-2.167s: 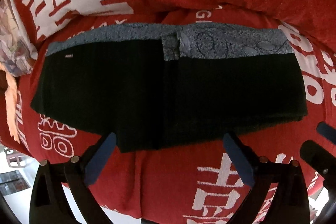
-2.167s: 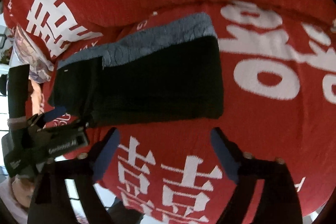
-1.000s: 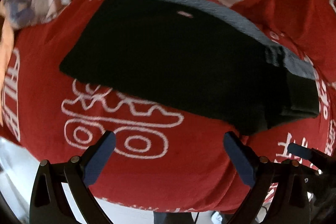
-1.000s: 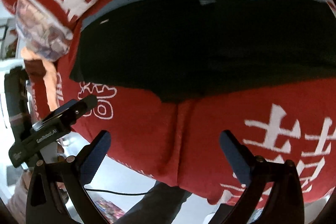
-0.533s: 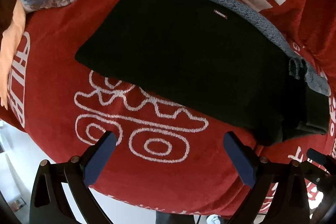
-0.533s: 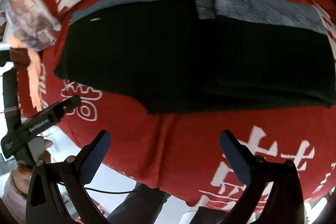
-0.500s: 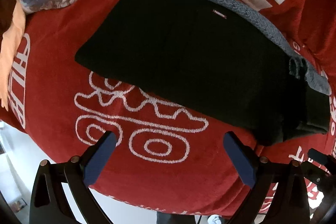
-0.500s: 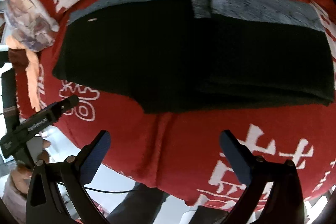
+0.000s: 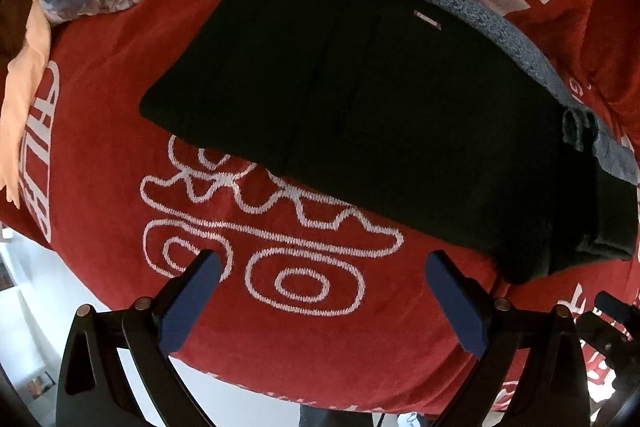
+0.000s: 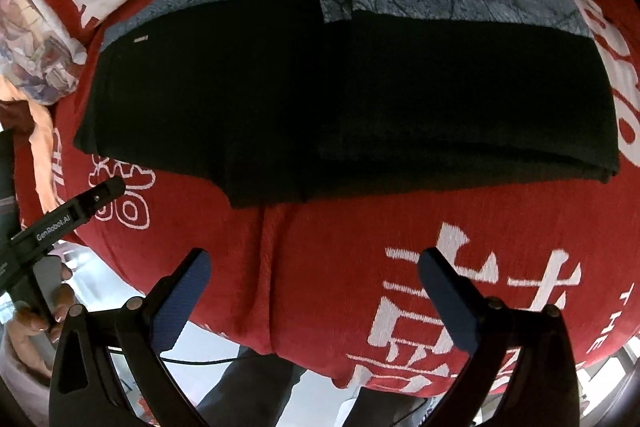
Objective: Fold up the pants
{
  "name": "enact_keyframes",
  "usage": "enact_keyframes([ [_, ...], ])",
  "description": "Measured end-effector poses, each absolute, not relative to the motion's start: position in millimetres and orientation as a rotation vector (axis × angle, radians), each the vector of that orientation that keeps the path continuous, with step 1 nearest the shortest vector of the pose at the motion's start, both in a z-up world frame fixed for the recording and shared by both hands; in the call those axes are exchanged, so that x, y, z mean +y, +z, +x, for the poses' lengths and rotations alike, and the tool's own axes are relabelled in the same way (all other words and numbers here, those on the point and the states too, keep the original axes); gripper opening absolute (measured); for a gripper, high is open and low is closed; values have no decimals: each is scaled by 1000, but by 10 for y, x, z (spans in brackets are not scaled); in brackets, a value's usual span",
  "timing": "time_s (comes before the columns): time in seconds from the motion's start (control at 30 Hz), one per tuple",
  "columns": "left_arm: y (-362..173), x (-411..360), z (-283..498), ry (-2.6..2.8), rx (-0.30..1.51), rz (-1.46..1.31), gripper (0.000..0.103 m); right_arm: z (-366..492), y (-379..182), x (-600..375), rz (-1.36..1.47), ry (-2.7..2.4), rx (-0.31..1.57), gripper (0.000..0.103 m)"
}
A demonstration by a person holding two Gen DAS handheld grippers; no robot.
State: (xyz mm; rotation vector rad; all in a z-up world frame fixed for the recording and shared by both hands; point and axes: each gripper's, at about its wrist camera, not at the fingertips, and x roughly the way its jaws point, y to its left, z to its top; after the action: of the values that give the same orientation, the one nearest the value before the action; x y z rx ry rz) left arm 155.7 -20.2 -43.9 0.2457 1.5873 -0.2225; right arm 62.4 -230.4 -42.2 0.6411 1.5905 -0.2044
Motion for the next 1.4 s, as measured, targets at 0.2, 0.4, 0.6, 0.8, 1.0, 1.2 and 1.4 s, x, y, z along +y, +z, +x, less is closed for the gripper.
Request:
enact_keyframes([
  [0.2, -509, -161, 1651, -216, 1588, 235, 102, 720, -443, -2246, 619, -196, 1595, 103],
  [0.4, -543, -85, 1779, -210, 1586, 220, 102, 776, -449, -2213, 595, -188, 1603, 103],
  [0.6, -547, 92, 1920, -213, 1585, 183, 102, 810, -460, -2204, 581, -186, 1610, 103],
  [0.8, -551, 205, 2066, -234, 1581, 126, 102, 843, -483, -2192, 572, -185, 1617, 103],
  [1.0, -570, 530, 2367, -323, 1555, -118, 102, 869, -499, -2141, 571, -172, 1619, 103],
  [1.2, -825, 874, 2525, -416, 1575, -389, 102, 932, -543, -2050, 568, -143, 1622, 103],
  [1.4, -764, 854, 2529, -512, 1505, -541, 102, 968, -610, -1971, 567, -127, 1631, 103],
])
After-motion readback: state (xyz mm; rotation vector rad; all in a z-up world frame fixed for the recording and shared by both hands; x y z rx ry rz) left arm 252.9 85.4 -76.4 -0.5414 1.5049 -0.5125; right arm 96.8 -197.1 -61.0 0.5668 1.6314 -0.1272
